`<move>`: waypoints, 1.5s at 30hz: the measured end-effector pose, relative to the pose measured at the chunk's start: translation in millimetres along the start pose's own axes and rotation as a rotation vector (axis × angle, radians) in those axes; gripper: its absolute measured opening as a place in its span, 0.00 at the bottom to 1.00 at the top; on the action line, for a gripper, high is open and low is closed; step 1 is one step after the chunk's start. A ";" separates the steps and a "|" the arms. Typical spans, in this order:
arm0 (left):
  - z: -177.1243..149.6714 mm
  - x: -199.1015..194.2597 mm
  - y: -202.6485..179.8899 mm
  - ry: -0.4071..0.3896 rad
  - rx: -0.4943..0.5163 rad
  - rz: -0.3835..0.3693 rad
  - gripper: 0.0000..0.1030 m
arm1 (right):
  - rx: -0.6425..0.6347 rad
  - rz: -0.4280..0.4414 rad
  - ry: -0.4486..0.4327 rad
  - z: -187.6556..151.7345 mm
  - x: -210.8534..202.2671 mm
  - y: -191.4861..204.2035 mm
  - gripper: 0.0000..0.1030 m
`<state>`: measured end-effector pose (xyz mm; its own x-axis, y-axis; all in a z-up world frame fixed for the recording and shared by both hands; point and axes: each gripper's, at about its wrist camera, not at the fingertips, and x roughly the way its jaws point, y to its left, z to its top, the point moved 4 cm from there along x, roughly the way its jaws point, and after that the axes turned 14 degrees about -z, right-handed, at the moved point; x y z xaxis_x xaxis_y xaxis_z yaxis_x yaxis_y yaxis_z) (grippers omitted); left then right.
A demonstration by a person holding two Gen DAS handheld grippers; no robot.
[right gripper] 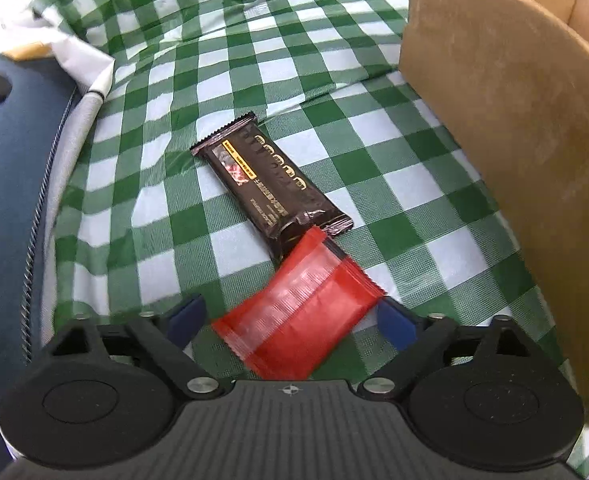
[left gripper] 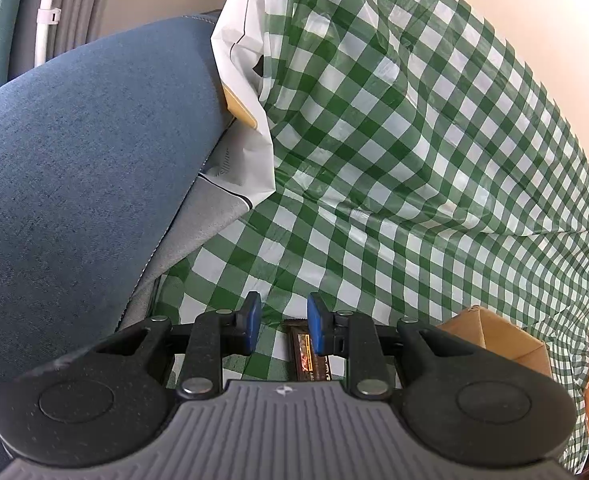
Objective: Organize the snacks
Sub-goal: 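Close the right tool on the red wrapper pack and lift it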
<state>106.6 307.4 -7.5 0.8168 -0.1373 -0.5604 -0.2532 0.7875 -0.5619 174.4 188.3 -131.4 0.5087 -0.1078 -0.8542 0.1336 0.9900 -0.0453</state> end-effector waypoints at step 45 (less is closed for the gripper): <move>-90.6 140.2 -36.7 0.314 0.265 0.186 0.69 | -0.501 0.246 -0.122 -72.5 -35.2 -112.2 0.51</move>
<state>183.4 204.9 -120.6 0.5622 -0.1222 -0.8179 -0.2061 0.9371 -0.2816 79.9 87.6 -133.8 0.5723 0.1509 -0.8060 -0.4055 0.9064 -0.1182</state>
